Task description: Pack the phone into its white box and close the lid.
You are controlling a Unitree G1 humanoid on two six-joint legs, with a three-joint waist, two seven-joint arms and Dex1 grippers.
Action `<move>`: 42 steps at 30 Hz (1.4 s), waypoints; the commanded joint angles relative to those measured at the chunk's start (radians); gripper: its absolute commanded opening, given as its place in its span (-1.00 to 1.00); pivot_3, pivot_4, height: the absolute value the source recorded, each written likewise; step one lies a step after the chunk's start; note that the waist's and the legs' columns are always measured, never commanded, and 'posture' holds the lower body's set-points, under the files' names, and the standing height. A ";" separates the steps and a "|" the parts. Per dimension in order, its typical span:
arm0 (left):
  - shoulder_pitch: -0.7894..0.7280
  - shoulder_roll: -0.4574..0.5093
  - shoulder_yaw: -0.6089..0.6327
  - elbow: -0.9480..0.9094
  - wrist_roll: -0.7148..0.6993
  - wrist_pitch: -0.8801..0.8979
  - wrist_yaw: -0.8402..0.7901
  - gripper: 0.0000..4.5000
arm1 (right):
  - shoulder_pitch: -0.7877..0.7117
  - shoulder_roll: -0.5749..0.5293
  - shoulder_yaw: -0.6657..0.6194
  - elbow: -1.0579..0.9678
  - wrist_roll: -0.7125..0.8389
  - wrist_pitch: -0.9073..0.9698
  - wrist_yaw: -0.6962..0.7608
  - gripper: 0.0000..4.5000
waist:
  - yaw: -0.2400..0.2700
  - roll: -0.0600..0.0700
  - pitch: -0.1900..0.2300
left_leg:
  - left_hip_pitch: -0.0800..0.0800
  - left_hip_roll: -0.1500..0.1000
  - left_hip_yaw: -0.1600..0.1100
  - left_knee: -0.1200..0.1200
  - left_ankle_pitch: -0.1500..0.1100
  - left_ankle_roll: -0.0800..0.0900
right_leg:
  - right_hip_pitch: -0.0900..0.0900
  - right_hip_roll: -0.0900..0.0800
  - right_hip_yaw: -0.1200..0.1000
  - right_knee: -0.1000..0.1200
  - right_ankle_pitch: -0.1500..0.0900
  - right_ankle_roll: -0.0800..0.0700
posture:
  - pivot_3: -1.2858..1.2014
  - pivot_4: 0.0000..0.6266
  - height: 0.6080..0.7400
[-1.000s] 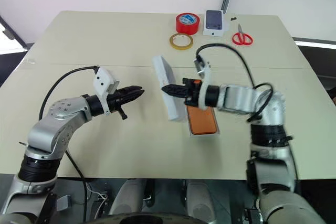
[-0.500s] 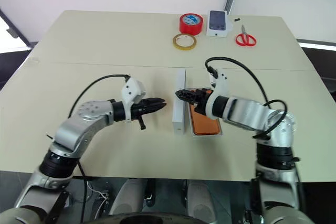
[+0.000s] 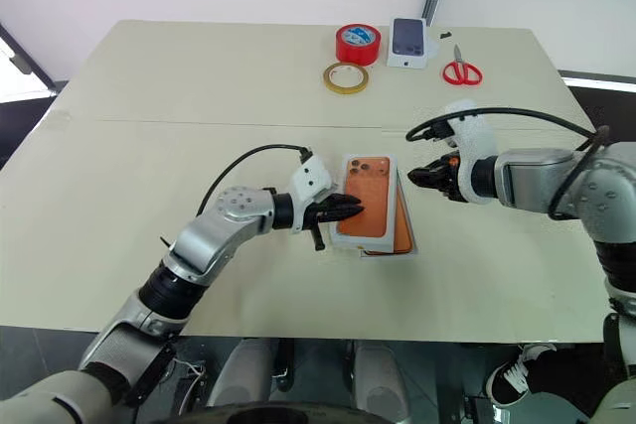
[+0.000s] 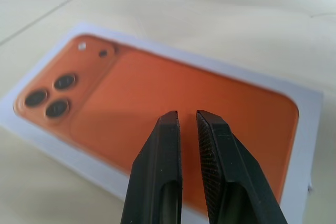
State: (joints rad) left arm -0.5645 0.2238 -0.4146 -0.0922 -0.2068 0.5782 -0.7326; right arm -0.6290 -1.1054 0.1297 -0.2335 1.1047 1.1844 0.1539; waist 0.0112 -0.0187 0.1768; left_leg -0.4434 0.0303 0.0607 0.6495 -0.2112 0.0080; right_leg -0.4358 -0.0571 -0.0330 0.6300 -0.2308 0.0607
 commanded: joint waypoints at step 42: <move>-0.125 -0.006 -0.050 0.000 0.016 0.165 -0.104 -0.74 | 0.191 -0.006 0.098 -0.225 -0.852 -0.284 0.666 -0.99 | 0.002 0.000 0.000 | 0.000 -0.003 0.003 0.001 0.000 0.000 | -0.001 -0.004 0.000 0.001 0.000 0.000 | 0.03 -0.52 1.00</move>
State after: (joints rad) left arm -0.6658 0.2369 -0.4425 -0.0495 -0.1779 0.7583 -0.8205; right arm -0.4391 -1.1125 0.2520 -0.3979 0.2425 0.9097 0.7985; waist 0.0134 -0.0191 0.1771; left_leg -0.4436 0.0275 0.0637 0.6507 -0.2113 0.0078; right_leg -0.4372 -0.0613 -0.0332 0.6313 -0.2307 0.0609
